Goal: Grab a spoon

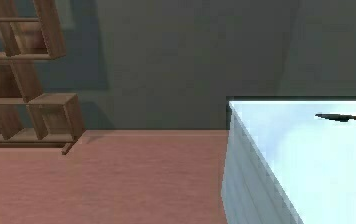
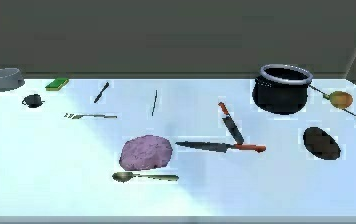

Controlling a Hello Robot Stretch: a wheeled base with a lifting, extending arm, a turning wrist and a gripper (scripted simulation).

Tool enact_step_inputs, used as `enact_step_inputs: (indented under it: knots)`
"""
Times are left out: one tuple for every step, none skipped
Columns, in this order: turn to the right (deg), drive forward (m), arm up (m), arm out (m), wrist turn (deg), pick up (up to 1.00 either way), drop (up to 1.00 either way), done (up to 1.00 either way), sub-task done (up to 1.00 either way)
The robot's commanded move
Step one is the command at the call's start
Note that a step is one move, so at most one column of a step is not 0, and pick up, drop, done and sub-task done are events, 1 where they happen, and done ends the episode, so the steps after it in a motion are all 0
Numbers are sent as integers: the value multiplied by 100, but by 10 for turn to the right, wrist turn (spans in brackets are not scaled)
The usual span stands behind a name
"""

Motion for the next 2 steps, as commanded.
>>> enact_step_inputs:
  knots:
    - [0, 0, 50, 0, 0, 0, 0, 0, 0]
    - [0, 0, 38, 0, 0, 0, 0, 0, 0]
